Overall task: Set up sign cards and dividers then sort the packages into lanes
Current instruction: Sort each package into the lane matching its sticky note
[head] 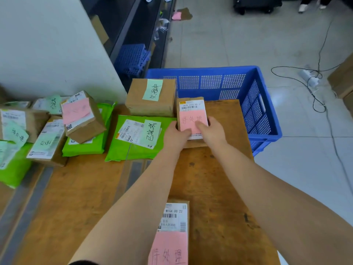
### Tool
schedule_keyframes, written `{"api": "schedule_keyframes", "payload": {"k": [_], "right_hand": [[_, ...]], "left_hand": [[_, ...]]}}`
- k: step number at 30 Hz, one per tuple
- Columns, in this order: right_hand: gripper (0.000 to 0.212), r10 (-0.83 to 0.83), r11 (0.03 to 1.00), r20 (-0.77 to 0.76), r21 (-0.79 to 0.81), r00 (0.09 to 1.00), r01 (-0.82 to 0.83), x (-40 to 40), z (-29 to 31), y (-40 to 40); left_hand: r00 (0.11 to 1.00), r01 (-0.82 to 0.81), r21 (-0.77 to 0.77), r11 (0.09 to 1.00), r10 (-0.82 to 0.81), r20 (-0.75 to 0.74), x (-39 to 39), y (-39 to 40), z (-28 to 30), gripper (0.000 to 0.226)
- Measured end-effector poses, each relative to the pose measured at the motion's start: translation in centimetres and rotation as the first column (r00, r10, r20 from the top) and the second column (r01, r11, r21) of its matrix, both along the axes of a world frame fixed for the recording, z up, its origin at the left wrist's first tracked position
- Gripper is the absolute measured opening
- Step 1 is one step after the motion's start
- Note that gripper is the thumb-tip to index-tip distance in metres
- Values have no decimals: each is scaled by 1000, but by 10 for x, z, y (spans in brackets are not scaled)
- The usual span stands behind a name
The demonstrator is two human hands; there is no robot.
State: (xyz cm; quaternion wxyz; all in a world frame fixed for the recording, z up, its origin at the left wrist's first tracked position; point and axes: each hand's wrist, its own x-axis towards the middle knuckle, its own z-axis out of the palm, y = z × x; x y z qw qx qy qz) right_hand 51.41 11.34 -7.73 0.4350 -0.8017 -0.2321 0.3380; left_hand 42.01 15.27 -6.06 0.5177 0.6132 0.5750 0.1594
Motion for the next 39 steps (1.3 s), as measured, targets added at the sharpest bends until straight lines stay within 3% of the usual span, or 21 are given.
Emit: {"api": "schedule_keyframes", "payload": {"k": [7, 15, 27, 39], "right_hand": [[40, 18, 998, -10, 62, 1000, -17, -7, 32, -47], [39, 49, 998, 36, 43, 998, -51, -36, 75, -140], [39, 57, 989, 9, -137, 998, -55, -97, 60, -256], [42, 96, 955, -59, -276, 994, -109, -107, 20, -273]], "left_hand": [[998, 55, 77, 996, -55, 3, -27, -35, 33, 51], [992, 83, 58, 995, -88, 90, -63, -113, 67, 52], [940, 300, 34, 953, -290, -179, -118, -218, 53, 51], [875, 377, -6, 926, -358, -325, -131, -238, 21, 55]]}}
